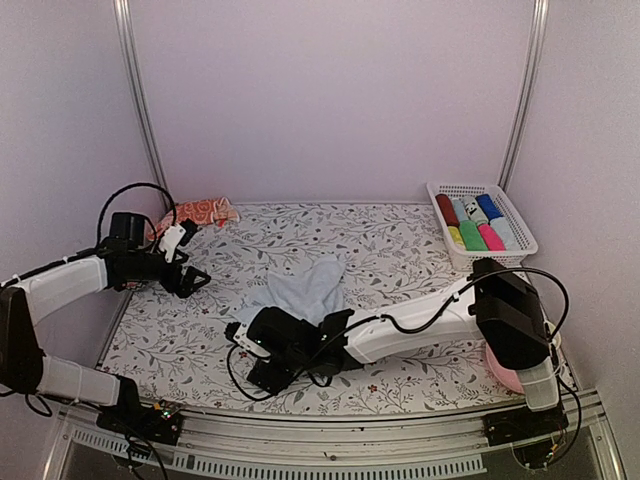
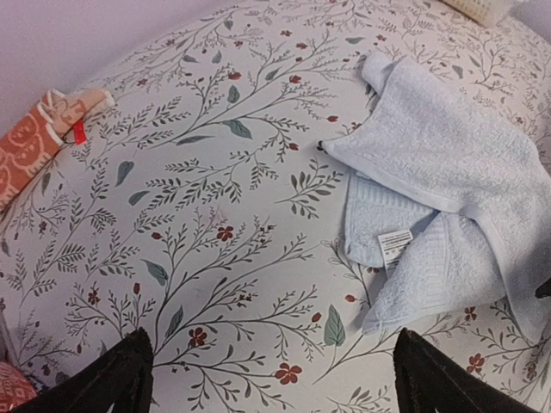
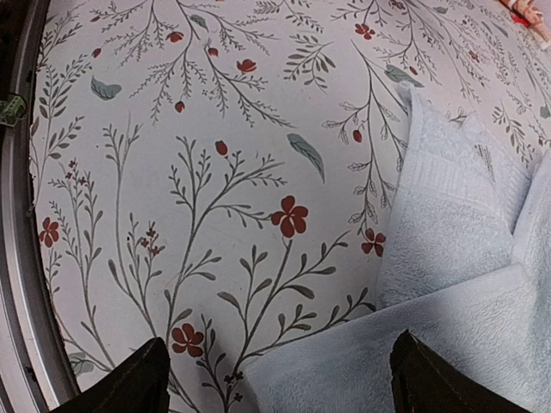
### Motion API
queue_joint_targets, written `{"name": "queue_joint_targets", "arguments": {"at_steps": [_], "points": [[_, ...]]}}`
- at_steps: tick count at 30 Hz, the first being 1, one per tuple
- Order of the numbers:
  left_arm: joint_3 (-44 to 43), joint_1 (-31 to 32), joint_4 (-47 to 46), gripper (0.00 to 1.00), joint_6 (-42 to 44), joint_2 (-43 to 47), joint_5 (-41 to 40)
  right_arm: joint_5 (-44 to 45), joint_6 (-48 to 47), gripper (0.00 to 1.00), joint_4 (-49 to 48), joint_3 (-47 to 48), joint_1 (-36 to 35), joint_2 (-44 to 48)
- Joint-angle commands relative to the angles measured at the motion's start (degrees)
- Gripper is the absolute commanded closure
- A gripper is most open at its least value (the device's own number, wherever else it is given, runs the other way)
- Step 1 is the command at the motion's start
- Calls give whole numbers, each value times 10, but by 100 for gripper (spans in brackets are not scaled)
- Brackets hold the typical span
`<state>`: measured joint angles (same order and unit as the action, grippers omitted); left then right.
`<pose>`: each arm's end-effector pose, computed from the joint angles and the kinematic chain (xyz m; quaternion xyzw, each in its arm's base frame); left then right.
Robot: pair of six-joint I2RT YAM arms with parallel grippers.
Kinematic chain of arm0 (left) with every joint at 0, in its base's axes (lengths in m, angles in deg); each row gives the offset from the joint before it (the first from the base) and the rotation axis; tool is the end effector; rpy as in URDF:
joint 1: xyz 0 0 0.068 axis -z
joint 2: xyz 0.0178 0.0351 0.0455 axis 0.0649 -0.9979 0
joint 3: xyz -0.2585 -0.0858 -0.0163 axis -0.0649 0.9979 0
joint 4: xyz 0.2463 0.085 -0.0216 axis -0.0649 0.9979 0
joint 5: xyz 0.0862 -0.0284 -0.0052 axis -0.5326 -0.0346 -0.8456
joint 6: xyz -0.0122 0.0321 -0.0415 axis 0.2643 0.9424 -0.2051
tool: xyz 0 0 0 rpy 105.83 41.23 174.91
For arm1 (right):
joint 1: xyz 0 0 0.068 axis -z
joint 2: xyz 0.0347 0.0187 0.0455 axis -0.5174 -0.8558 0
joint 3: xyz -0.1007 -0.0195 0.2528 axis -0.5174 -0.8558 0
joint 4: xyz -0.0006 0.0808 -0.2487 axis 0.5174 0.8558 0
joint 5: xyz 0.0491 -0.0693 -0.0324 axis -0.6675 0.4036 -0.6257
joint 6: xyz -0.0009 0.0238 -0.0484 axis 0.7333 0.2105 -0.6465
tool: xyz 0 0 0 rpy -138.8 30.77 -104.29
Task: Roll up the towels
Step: Pick up the towel from the center of the board.
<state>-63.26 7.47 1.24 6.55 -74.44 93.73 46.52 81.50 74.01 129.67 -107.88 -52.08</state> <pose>0.2497 -0.0322 0.2187 0.3006 0.8513 -0.1410 0.4062 0.1176 0.4651 0.1537 -0.5529 0.7452 0.1392 0.3459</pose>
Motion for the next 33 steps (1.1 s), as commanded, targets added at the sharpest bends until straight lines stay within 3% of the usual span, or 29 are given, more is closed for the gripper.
{"name": "queue_joint_targets", "arguments": {"at_steps": [1,17,27,33], "points": [[21,-24,-25,3,-6,23,10,-23,57,13,32,14,7,-13],[32,-27,-41,3,-15,45,-2,-41,95,37,40,-2,17,-47],[35,-27,-46,3,-16,50,1,-60,112,94,45,-11,31,-36],[38,-27,-50,3,-8,48,16,-29,97,98,65,-12,31,25]]}}
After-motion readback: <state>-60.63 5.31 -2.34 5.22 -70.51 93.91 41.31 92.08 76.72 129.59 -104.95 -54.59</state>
